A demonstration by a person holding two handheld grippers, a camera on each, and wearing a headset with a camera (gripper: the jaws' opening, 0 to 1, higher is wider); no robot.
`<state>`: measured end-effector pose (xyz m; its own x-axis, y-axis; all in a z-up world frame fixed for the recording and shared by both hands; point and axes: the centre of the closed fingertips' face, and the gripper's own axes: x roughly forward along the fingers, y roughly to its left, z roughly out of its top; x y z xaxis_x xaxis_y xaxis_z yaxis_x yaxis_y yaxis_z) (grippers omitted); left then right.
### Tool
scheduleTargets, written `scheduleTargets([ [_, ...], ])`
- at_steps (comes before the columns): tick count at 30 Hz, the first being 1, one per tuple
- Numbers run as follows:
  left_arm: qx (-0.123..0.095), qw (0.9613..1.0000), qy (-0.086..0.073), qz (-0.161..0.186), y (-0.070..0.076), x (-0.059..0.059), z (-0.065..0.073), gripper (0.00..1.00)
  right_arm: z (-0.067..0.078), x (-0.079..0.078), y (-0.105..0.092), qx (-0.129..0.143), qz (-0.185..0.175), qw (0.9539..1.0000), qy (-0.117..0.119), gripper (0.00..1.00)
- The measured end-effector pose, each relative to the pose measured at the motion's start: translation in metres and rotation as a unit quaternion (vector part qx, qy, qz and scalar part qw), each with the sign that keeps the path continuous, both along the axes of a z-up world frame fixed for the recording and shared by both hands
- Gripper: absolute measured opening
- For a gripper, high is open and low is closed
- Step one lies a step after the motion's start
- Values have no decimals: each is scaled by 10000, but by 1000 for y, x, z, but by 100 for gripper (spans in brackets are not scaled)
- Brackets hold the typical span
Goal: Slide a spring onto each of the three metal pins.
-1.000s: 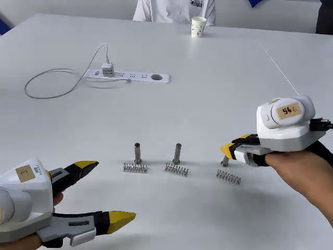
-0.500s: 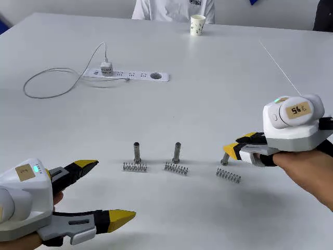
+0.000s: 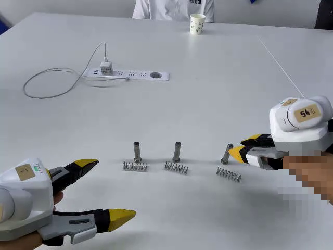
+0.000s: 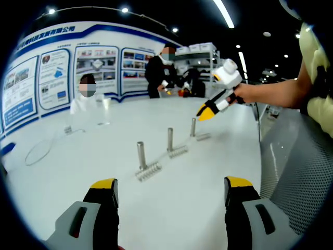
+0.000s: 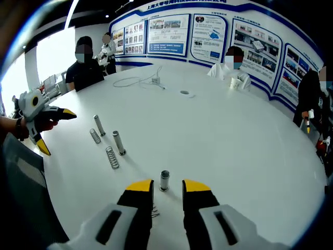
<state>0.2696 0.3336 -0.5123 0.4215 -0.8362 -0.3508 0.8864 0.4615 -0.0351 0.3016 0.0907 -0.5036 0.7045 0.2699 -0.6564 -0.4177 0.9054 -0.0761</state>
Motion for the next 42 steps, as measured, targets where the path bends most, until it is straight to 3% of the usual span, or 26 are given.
scheduleTargets([
  [20,43,10000,6,-5,2,-2,0,85,-13,-10,-6,-71,145,9998,144,23],
  [42,78,10000,21,-2,0,-4,0,85,-29,-23,-6,-116,551,9978,343,24],
])
